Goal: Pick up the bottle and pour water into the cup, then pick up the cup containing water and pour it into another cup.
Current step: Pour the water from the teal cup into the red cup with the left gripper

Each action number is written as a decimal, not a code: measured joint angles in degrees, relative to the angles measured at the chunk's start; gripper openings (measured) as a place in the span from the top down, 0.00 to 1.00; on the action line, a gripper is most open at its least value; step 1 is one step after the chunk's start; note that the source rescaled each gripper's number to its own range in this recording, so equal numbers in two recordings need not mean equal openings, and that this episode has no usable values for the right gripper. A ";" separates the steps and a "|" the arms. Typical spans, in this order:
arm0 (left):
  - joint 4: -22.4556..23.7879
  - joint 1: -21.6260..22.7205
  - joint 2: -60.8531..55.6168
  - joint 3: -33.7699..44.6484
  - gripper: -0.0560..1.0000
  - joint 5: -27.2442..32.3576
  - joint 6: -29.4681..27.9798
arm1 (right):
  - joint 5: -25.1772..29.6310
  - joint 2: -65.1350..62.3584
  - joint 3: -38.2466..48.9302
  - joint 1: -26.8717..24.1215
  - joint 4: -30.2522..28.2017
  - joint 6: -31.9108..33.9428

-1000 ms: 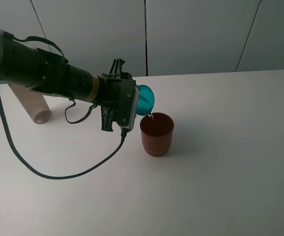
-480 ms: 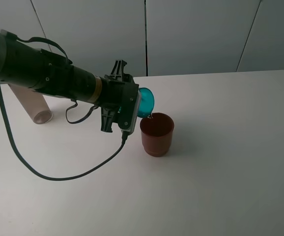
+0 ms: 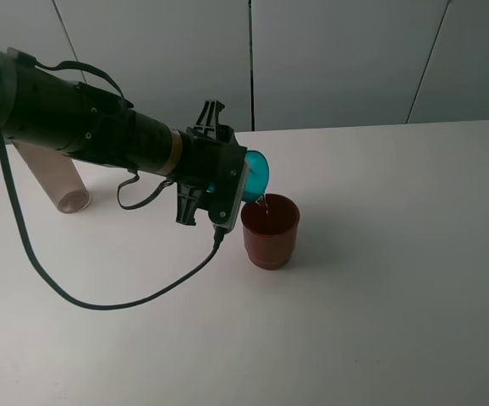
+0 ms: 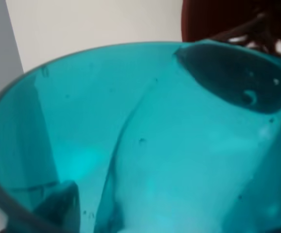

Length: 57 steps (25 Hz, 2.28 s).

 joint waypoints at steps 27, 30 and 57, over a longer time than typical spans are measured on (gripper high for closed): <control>5.74 -1.91 -1.35 -1.30 0.86 4.54 0.24 | 0.00 0.00 0.00 0.00 0.00 0.00; 7.24 -2.27 -1.35 -1.30 0.86 5.26 0.24 | 0.00 0.00 0.00 0.00 0.00 0.00; 15.96 -4.36 -1.94 -2.67 0.86 7.48 0.33 | 0.00 0.00 0.00 0.00 0.00 0.00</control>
